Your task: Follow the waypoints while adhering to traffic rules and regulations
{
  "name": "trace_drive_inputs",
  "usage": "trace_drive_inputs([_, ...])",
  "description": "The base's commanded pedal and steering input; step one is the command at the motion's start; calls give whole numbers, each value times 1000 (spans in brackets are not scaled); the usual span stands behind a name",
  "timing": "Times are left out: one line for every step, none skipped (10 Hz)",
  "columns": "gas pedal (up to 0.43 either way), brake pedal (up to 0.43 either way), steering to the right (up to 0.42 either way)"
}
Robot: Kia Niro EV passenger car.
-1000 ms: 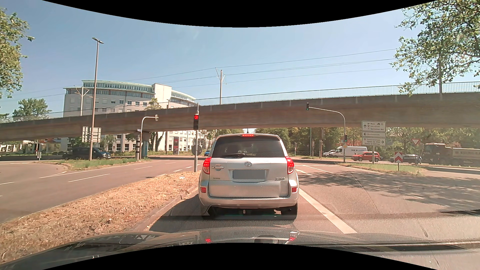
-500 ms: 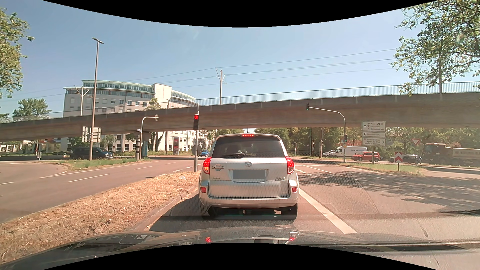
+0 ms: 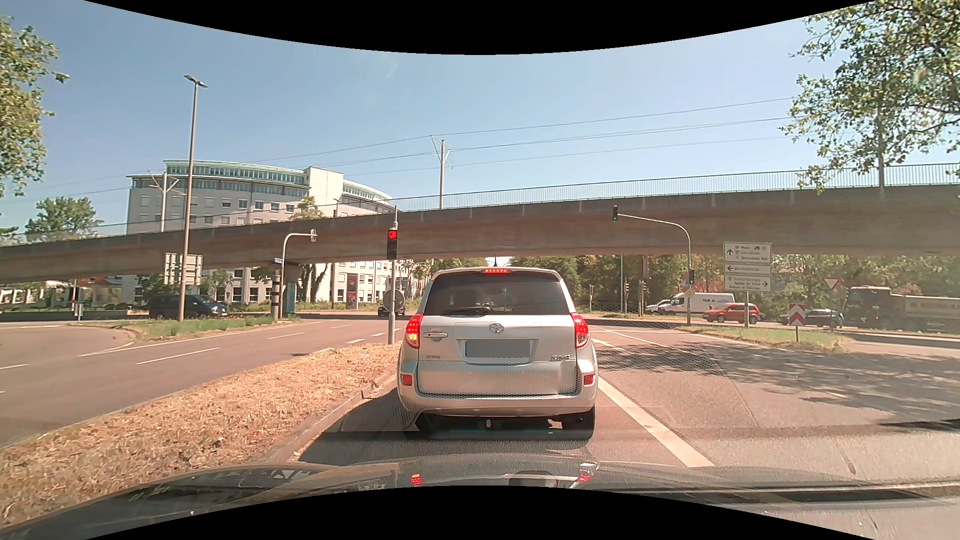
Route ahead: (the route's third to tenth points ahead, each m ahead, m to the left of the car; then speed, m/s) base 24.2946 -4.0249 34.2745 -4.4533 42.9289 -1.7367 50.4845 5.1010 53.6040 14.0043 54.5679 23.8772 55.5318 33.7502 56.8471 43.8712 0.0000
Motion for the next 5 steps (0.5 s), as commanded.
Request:
trace_drive_inputs([0,220,0])
trace_drive_inputs([0,226,0])
trace_drive_inputs([0,220,-1])
trace_drive_inputs([0,226,0])
trace_drive_inputs([0,220,-1])
